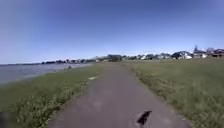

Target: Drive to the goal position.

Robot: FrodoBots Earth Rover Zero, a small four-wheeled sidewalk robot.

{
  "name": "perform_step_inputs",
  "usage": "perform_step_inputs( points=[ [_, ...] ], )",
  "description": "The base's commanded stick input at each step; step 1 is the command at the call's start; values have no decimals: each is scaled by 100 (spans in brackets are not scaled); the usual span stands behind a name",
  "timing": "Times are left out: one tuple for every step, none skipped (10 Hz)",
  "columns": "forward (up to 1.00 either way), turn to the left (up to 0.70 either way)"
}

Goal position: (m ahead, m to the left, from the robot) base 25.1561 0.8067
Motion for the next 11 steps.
perform_step_inputs(
  points=[
    [70, 0],
    [70, 0],
    [70, 0],
    [70, 0],
    [70, 0],
    [70, 0],
    [70, 0],
    [70, 0],
    [70, -1],
    [70, -20],
    [70, 0]
  ],
)
